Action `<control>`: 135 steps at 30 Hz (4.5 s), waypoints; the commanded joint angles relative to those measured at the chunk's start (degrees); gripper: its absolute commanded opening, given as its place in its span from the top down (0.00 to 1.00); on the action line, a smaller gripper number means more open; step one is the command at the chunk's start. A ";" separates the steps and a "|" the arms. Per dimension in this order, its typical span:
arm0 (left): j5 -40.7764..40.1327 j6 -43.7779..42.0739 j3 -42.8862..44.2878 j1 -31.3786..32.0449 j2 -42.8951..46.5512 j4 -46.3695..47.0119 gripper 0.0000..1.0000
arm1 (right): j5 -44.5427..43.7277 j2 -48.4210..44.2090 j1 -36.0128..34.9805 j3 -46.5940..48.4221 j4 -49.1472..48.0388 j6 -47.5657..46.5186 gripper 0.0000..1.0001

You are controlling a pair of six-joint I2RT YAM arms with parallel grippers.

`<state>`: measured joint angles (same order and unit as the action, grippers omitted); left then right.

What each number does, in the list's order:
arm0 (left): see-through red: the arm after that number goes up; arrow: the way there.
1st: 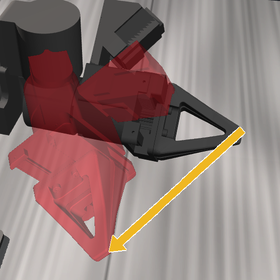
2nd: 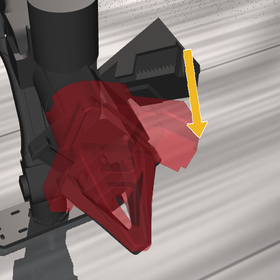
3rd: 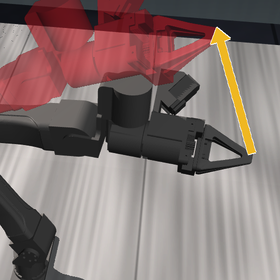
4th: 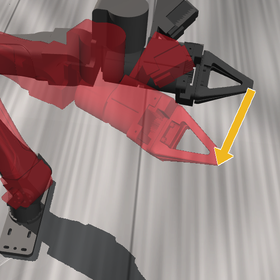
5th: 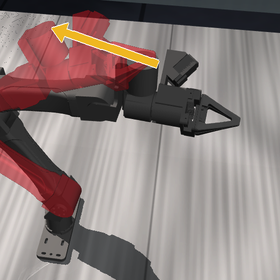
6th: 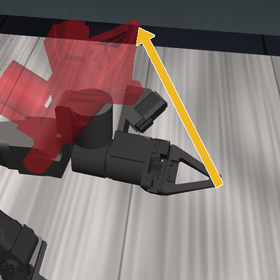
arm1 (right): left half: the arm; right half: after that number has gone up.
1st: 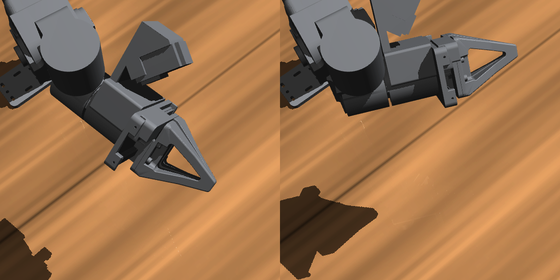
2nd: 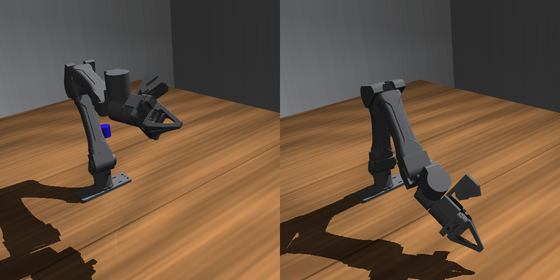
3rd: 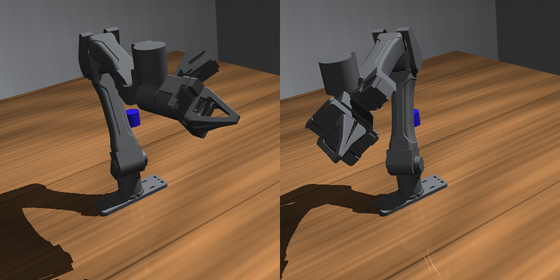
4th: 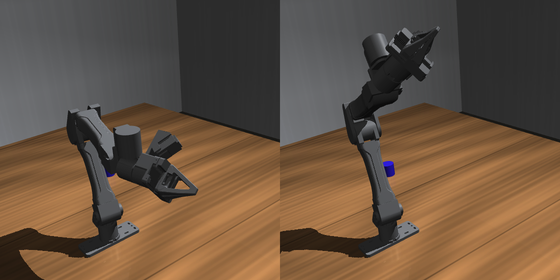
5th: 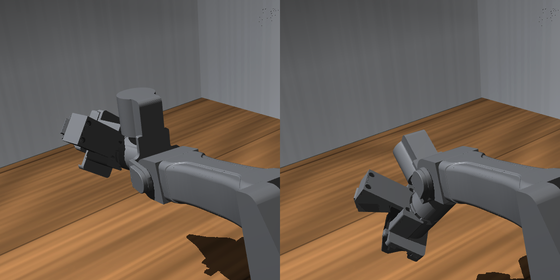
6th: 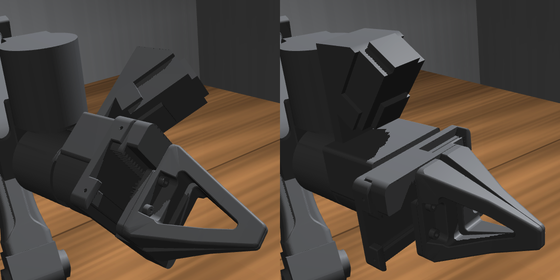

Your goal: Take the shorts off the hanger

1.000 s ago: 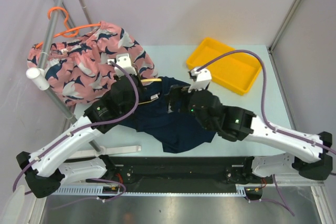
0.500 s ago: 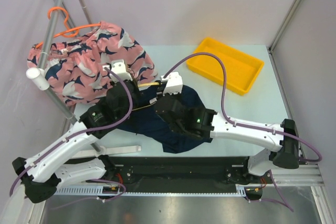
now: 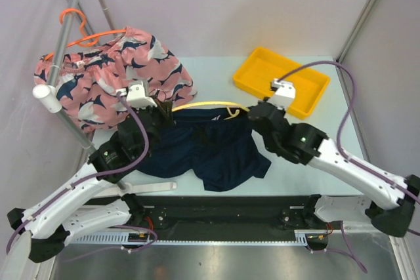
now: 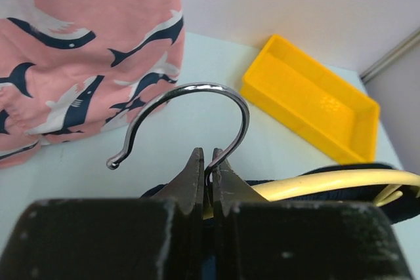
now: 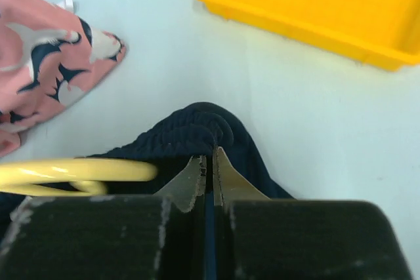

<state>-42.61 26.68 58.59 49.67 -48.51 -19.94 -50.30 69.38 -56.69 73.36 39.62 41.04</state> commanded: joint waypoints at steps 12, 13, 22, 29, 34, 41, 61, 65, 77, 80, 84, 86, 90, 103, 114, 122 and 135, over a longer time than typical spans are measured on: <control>12.80 18.21 4.26 -0.63 2.63 4.64 1.00 | 30.88 -14.99 -4.27 -25.35 -23.58 -2.37 1.00; 14.03 20.67 3.99 -0.80 2.37 5.70 1.00 | 31.05 -14.20 -5.96 -25.98 -26.58 -1.93 1.00; 27.93 42.05 -1.20 -1.42 4.65 17.92 1.00 | 29.03 -10.23 -6.16 -26.60 -29.60 6.33 1.00; 24.86 42.84 -1.81 -1.42 7.11 14.23 1.00 | 23.50 -18.65 -6.07 -28.27 -27.40 7.12 1.00; 28.10 41.45 -1.38 -1.42 6.77 16.17 1.00 | 24.81 -20.25 -3.70 -28.89 -25.90 7.04 1.00; 35.49 33.45 4.16 -1.42 6.85 10.92 1.00 | 27.27 -23.06 2.09 -28.80 -27.75 3.18 1.00; 33.20 23.95 4.61 -1.42 18.63 -3.61 1.00 | 29.64 -30.64 33.92 -15.19 -8.06 -14.93 1.00; 33.82 23.69 4.26 -1.42 19.42 -3.78 1.00 | 38.86 -24.40 32.44 -14.56 -9.99 -10.64 1.00; 30.04 22.63 8.29 -1.42 22.94 -7.74 0.99 | 47.30 9.84 -2.71 -14.39 -41.87 5.70 1.00; 29.87 22.45 8.82 -1.42 23.11 -8.27 1.00 | 55.03 17.15 -3.69 -14.39 -49.62 10.27 0.99; 29.78 22.37 9.00 -1.42 23.29 -9.41 1.00 | 59.53 20.44 -3.17 -14.48 -47.64 8.89 0.68; 29.34 22.28 8.83 -1.42 23.81 -9.85 1.00 | 58.57 19.83 -3.26 -14.48 -44.03 6.79 0.49; 28.72 21.66 8.39 -1.42 24.60 -9.94 1.00 | 50.40 15.00 -3.69 -14.48 -26.20 2.30 0.29; 31.01 21.58 5.05 -1.42 23.82 -6.86 1.00 | 21.73 -11.88 1.91 -23.25 14.96 19.60 0.01; 31.71 22.54 3.38 -1.42 23.37 -6.16 1.00 | 48.70 -39.32 23.99 -44.26 0.22 18.90 0.00; 33.03 23.60 2.94 -1.42 23.11 -5.98 1.00 | 59.90 -35.99 20.76 -60.16 -28.40 26.19 0.00; 33.82 24.30 2.94 -1.42 22.85 -5.81 1.00 | 40.73 -4.22 4.22 -54.22 -56.22 23.75 0.00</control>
<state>-10.22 49.52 61.19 48.25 -24.84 -29.69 -1.43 55.33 -50.78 12.49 -7.40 67.90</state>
